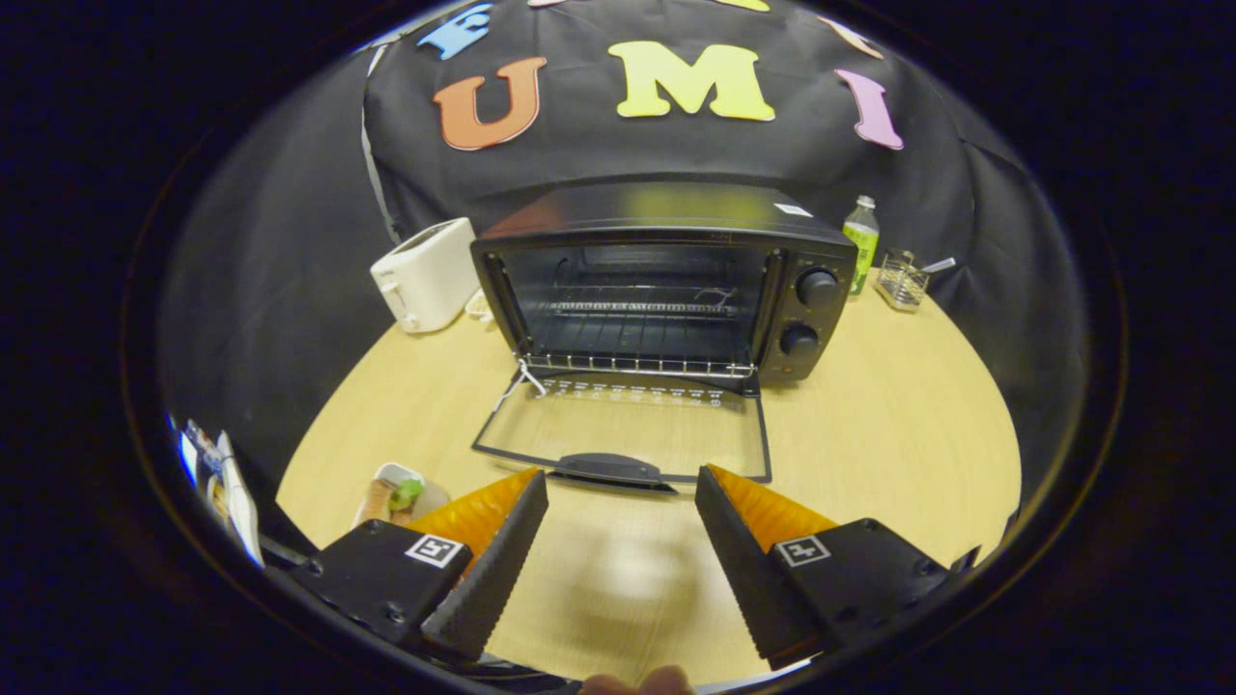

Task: Open the toaster oven, put the food inside, and close the toaster oven door.

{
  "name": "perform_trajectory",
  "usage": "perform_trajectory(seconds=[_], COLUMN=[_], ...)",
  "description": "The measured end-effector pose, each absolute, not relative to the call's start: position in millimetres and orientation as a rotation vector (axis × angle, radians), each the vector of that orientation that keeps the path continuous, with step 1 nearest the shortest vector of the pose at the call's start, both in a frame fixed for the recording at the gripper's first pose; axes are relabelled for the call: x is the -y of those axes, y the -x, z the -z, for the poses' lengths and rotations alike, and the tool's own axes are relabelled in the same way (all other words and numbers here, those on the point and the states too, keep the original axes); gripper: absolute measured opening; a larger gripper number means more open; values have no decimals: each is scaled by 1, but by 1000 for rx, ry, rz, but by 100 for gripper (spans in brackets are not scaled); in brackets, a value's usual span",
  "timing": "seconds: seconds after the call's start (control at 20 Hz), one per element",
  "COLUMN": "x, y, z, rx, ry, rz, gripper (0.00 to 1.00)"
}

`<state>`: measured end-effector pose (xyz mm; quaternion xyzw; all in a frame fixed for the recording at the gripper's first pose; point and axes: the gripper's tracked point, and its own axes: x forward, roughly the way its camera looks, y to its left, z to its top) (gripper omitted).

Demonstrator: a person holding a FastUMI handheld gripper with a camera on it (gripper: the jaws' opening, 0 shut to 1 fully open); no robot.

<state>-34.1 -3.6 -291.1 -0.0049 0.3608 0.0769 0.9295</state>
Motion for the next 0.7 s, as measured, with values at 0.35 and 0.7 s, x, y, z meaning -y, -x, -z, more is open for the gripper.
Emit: perform_trajectory(seconds=[0.35, 0.7], x=[-42, -99], y=[69, 104], z=[269, 309], rx=[-846, -1078], ry=[-112, -245], rz=[-344, -452], gripper=[100, 100])
